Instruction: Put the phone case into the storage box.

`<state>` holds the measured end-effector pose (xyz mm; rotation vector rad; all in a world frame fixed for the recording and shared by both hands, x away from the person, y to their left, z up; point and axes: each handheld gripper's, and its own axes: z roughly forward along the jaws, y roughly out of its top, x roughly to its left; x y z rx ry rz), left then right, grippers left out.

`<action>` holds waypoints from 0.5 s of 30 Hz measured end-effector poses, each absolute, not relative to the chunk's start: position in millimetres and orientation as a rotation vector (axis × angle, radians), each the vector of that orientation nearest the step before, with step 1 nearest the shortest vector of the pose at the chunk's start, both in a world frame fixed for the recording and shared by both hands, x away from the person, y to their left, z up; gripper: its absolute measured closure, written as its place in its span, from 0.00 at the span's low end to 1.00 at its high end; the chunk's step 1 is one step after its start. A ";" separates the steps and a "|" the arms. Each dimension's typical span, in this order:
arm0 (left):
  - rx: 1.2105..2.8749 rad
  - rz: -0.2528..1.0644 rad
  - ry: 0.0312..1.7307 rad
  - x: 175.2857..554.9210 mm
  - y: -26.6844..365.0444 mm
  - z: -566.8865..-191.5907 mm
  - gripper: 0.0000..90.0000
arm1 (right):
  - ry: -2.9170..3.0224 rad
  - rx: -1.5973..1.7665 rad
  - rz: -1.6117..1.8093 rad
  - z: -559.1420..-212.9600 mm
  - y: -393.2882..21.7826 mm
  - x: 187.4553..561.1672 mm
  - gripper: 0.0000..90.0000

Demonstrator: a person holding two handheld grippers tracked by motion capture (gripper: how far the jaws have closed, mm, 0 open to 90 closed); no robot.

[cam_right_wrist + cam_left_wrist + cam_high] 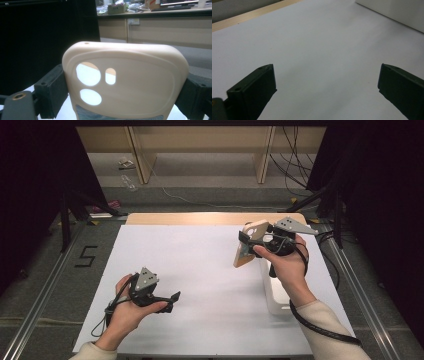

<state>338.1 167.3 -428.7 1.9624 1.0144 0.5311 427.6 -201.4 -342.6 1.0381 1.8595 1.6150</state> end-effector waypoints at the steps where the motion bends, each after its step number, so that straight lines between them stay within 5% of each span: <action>1: 1.963 0.531 1.014 338.1 167.3 -428.7 0.01 | 1.858 1.036 1.616 -342.2 -202.1 427.8 0.14; 15: 1.962 0.532 1.016 338.1 167.6 -428.7 0.01 | 1.842 1.044 1.606 -340.2 -206.5 428.6 0.14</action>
